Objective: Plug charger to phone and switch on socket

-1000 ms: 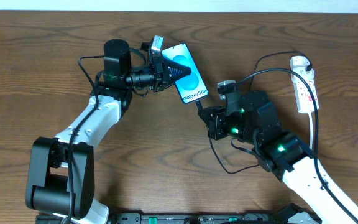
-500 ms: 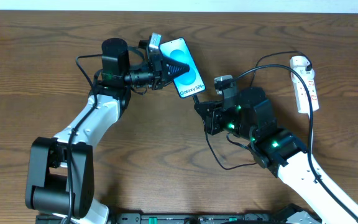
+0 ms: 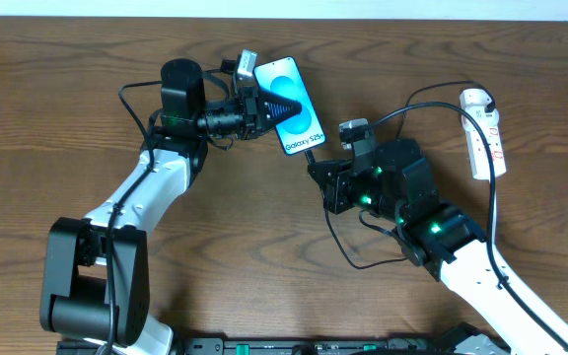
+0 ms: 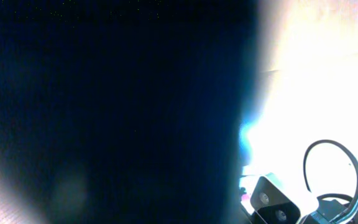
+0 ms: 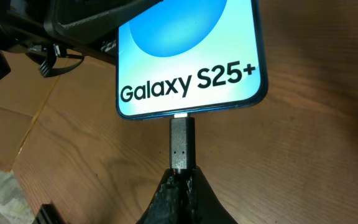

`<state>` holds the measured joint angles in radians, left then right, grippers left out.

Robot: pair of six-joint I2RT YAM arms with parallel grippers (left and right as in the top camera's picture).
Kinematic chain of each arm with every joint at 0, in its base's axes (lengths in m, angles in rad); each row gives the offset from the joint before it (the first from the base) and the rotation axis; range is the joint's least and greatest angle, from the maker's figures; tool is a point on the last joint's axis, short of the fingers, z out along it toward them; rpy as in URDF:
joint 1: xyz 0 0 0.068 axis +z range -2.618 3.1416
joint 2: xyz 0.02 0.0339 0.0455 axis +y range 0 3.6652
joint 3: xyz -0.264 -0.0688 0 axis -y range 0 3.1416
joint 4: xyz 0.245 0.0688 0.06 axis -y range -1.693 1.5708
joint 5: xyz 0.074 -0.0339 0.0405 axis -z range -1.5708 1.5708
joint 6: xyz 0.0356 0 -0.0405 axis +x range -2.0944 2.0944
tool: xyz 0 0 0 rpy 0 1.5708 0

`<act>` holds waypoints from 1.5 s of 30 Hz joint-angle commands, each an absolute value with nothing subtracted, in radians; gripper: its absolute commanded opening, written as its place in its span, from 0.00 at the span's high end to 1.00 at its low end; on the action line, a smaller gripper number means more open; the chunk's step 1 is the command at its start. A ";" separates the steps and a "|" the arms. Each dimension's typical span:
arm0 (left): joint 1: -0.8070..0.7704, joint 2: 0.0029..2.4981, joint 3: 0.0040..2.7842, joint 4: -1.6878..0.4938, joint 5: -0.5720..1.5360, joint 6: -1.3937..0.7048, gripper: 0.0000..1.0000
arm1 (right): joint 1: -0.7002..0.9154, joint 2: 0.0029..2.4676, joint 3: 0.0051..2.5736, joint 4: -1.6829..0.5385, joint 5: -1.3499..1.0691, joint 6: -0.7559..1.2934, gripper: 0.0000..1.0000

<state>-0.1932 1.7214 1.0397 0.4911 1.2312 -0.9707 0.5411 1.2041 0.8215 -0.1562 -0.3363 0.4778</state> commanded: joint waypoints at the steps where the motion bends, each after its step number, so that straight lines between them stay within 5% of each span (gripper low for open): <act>1: -0.227 1.724 1.045 0.485 1.387 -0.916 0.93 | 0.542 1.191 0.851 -0.079 -0.277 0.448 0.99; 13: -0.229 1.724 1.045 0.485 1.388 -0.892 0.92 | 0.542 1.178 0.852 -0.007 -0.275 0.448 0.97; 25: -0.229 1.724 1.045 0.485 1.388 -0.749 0.93 | 0.541 1.162 0.852 -0.215 -0.276 0.442 0.68; 35: -0.229 1.724 1.045 0.485 1.387 -0.598 0.93 | 0.540 0.899 0.852 -0.264 -0.260 0.306 0.36; 45: -0.229 1.724 1.045 0.484 1.368 -0.612 0.93 | 0.550 0.903 0.851 -0.453 -0.134 0.315 0.37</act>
